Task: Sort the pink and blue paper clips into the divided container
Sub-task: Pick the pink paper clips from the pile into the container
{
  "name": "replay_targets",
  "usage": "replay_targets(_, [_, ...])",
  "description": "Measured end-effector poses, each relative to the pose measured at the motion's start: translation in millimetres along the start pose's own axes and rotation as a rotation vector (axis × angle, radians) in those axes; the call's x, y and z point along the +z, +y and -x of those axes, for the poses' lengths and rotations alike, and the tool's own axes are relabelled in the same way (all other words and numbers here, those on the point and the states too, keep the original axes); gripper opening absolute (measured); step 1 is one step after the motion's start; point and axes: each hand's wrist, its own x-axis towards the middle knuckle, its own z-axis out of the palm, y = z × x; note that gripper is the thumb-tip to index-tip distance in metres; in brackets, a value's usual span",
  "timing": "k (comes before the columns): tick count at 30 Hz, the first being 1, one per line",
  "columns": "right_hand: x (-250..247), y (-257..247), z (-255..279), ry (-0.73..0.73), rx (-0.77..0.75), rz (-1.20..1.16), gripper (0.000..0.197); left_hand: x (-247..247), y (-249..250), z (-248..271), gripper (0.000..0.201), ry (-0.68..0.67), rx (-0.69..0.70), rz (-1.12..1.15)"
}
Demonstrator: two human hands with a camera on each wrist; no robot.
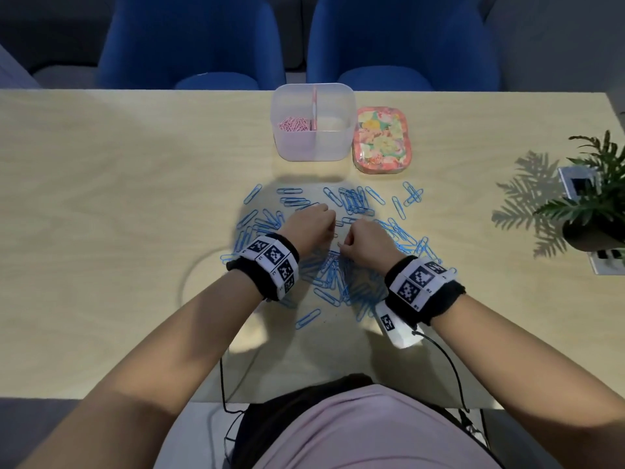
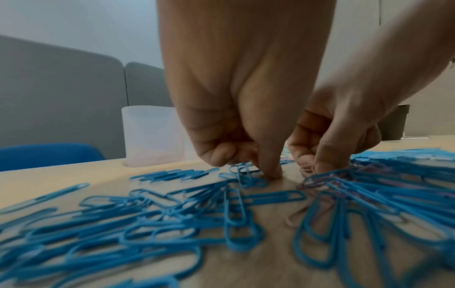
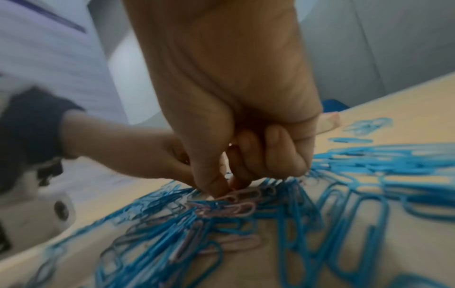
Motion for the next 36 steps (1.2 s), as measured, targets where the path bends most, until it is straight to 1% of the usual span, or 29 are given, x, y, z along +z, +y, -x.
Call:
replay_targets(2, [-1, -1, 4, -0.025, -0.036, 0.020, 0.015, 0, -1, 0, 0.023, -0.036, -0.021, 0.024])
replay_targets(3, [-5, 0, 5, -0.038, -0.054, -0.033, 0.014, 0, -2, 0, 0.024, -0.046, -0.026, 0.048])
replay_targets(5, [-17, 7, 9, -0.033, -0.055, -0.279, 0.019, 0, -5, 2, 0.024, -0.055, -0.023, 0.081])
replay_targets(8, [-42, 26, 14, -0.013, 0.094, -0.774, 0.023, 1, -12, 6, 0.018, -0.017, -0.021, 0.194])
replay_targets(10, [-55, 37, 15, -0.008, 0.169, -1.041, 0.019, -1, -14, 9, 0.015, 0.035, -0.087, 0.343])
replay_targets(13, [-66, 47, 9, 0.035, 0.236, -1.266, 0.019, -7, -12, 11, 0.008, 0.088, -0.236, 0.734])
replay_targets(15, [-64, 47, 1, 0.015, 0.304, -1.308, 0.023, -11, -8, 12, 0.011, 0.031, -0.334, 1.072])
replay_targets(17, [-57, 43, -8, -0.025, 0.381, -1.287, 0.022, -15, -2, 13, 0.015, -0.085, -0.450, 1.384])
replay_targets(18, [-53, 40, -13, -0.008, 0.400, -1.237, 0.024, -16, 1, 13, 0.017, -0.134, -0.497, 1.491])
replay_targets(19, [-48, 38, -17, 0.034, 0.391, -1.122, 0.030, -16, 3, 13, 0.018, -0.169, -0.526, 1.546])
replay_targets(20, [-43, 37, -19, 0.082, 0.353, -0.936, 0.037, -16, 4, 13, 0.020, -0.182, -0.532, 1.533])
replay_targets(21, [-38, 36, -22, 0.128, 0.296, -0.704, 0.043, -14, 4, 14, 0.021, -0.167, -0.502, 1.429])
replay_targets(22, [-34, 34, -23, 0.166, 0.244, -0.474, 0.044, -11, 5, 15, 0.021, -0.140, -0.435, 1.253])
replay_targets(23, [-31, 32, -24, 0.197, 0.213, -0.299, 0.039, -8, 5, 16, 0.018, -0.113, -0.346, 1.042])
replay_targets(24, [-29, 31, -26, 0.211, 0.198, -0.206, 0.030, -5, 5, 16, 0.015, -0.097, -0.256, 0.834])
replay_targets(25, [-28, 30, -28, 0.214, 0.188, -0.176, 0.024, -2, 6, 17, 0.013, -0.101, -0.187, 0.650])
replay_targets(26, [-27, 31, -33, 0.193, 0.197, -0.191, 0.022, 1, 5, 17, 0.011, -0.112, -0.139, 0.506])
replay_targets(27, [-28, 32, -36, 0.156, 0.208, -0.224, 0.022, 2, 4, 17, 0.011, -0.115, -0.105, 0.409])
replay_targets(29, [-31, 36, -40, 0.050, 0.227, -0.320, 0.023, 3, 1, 17, 0.011, -0.110, -0.088, 0.346])
replay_targets(31, [-40, 34, -31, -0.011, 0.246, -0.538, 0.019, 2, -2, 17, 0.011, -0.134, -0.091, 0.339])
replay_targets(33, [-50, 37, -19, -0.031, 0.272, -0.822, 0.026, 1, -4, 17, 0.011, -0.151, -0.082, 0.292])
replay_targets(36, [-65, 43, 2, -0.106, 0.256, -1.143, 0.021, 2, -7, 17, 0.012, -0.066, -0.107, 0.232])
